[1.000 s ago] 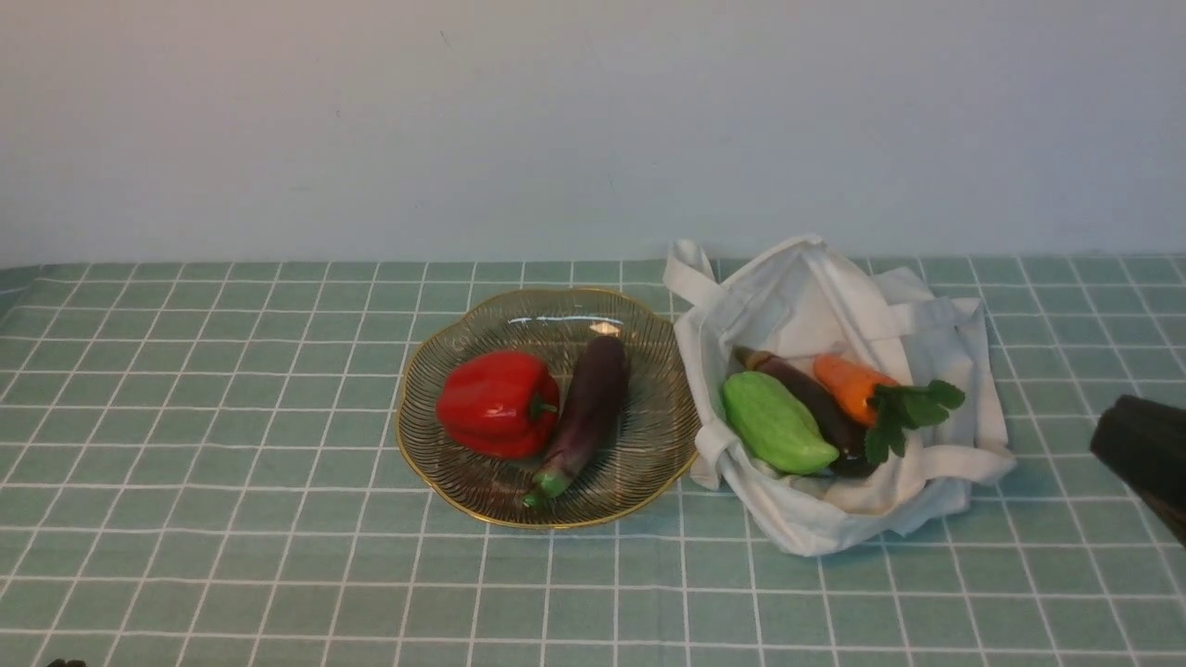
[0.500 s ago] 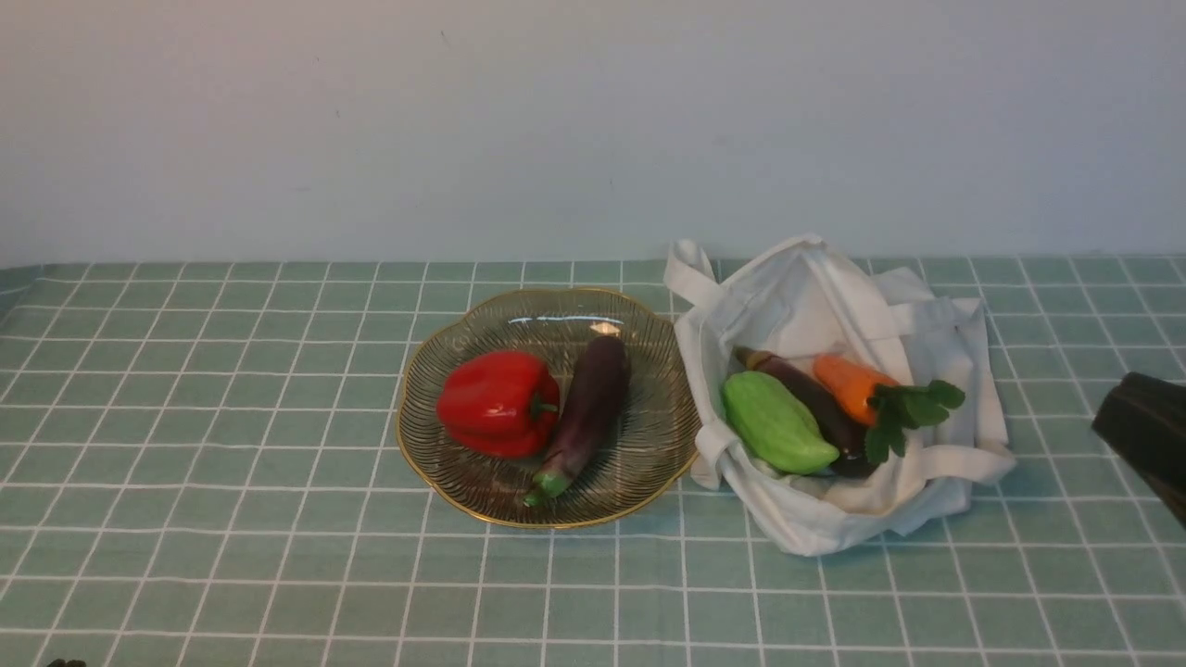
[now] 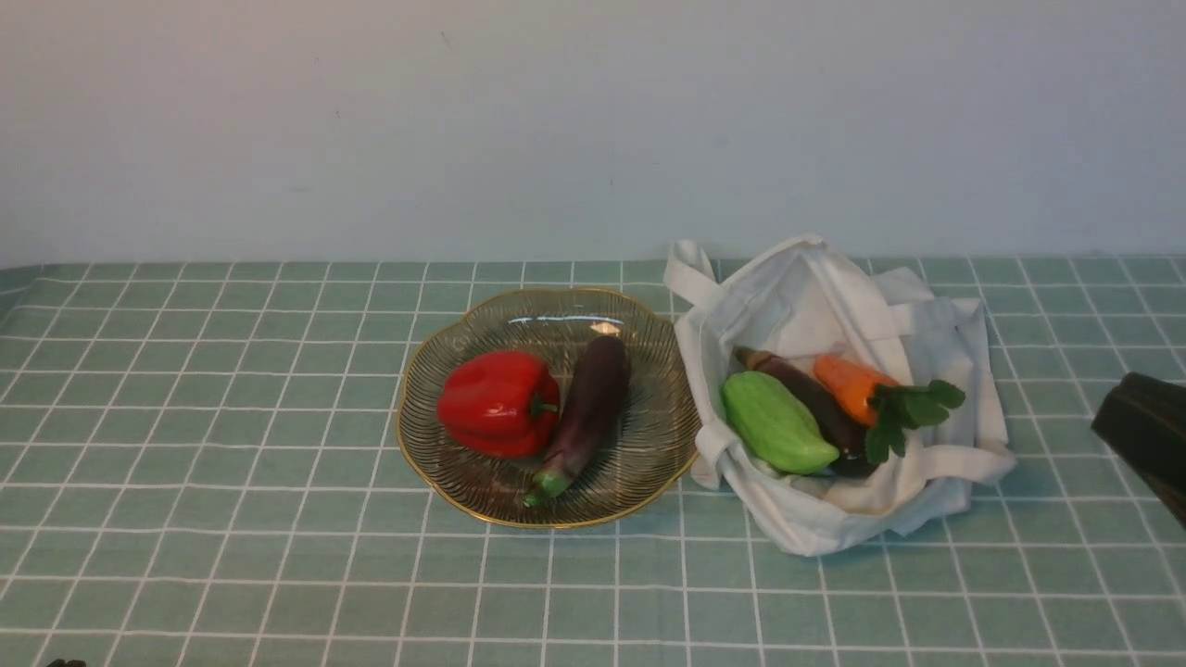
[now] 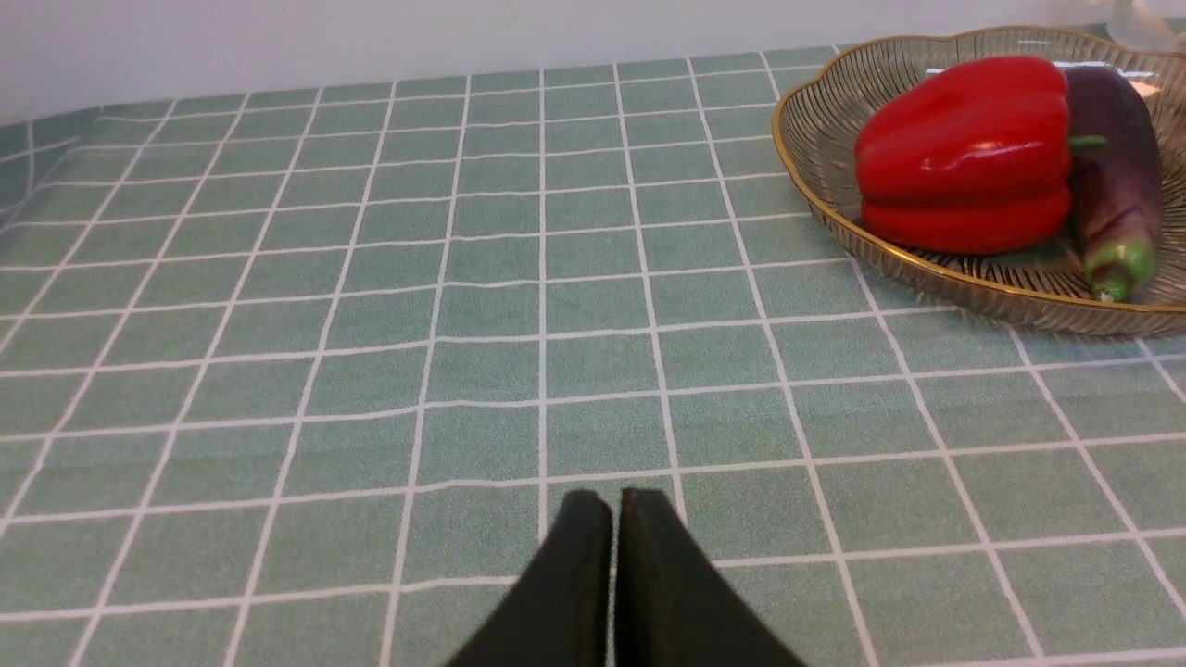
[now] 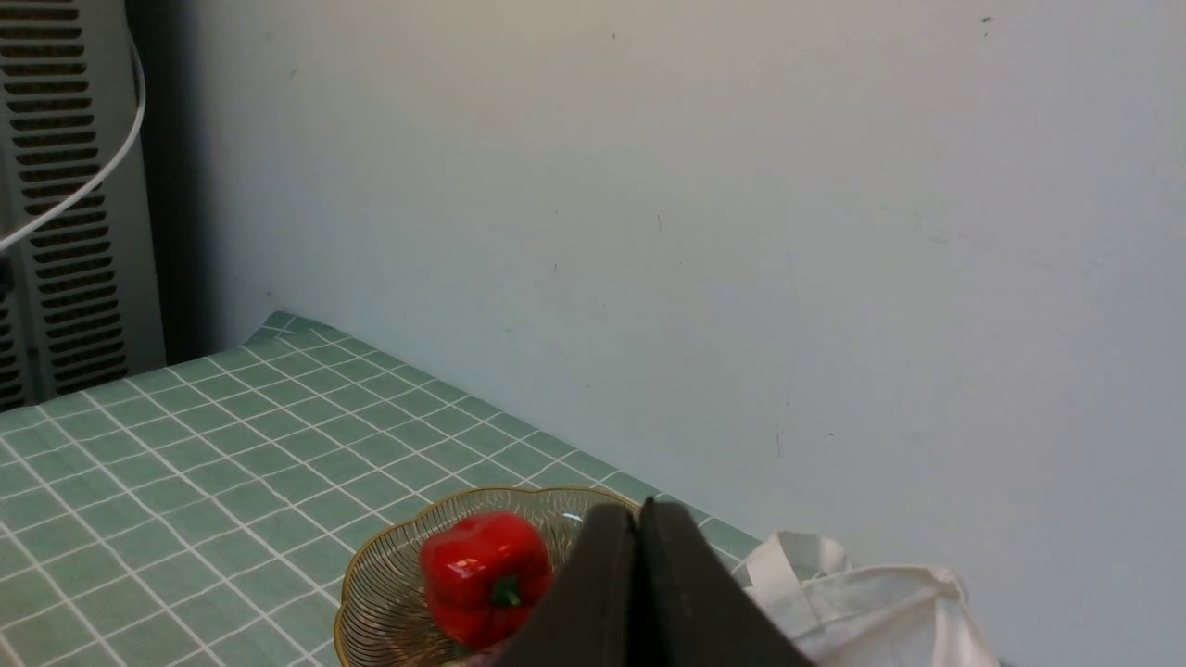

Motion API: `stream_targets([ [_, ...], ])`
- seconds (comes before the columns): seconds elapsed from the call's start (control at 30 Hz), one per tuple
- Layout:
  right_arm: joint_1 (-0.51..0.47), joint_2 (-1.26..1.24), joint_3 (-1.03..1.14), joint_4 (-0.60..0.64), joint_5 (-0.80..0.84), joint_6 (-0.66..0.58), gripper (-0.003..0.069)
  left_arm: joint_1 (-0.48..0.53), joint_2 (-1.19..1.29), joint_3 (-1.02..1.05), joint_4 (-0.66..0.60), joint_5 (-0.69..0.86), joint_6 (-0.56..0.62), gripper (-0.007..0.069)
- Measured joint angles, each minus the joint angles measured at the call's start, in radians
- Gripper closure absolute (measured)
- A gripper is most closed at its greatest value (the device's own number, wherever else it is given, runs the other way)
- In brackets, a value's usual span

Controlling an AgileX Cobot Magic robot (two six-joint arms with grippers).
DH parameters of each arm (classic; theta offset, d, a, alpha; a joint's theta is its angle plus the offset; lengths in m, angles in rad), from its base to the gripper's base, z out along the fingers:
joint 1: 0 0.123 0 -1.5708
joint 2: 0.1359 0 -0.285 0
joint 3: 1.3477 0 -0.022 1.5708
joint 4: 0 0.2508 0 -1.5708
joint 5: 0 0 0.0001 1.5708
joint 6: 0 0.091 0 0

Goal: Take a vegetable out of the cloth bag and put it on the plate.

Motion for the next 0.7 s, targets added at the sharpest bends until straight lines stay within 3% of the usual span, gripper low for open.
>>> stream_targets([
  [0.17,0.000,0.000,0.000,0.000,0.000,0.000,0.0674,0.000,0.000,0.000,0.000,0.000,0.000,0.0629],
  [0.37,0.103,0.000,0.031,0.004,-0.006,-0.040,0.0674,0.000,0.000,0.000,0.000,0.000,0.000,0.0629],
  [0.47,0.128,-0.001,0.100,0.093,-0.034,-0.096,0.0674,0.000,0.000,0.000,0.000,0.000,0.000,0.0629],
  [0.6,0.070,-0.024,0.176,0.217,-0.038,-0.150,0.0674,0.000,0.000,0.000,0.000,0.000,0.000,0.0629],
  [0.7,-0.041,-0.070,0.220,0.244,-0.006,-0.166,0.0674,0.000,0.000,0.000,0.000,0.000,0.000,0.0629],
])
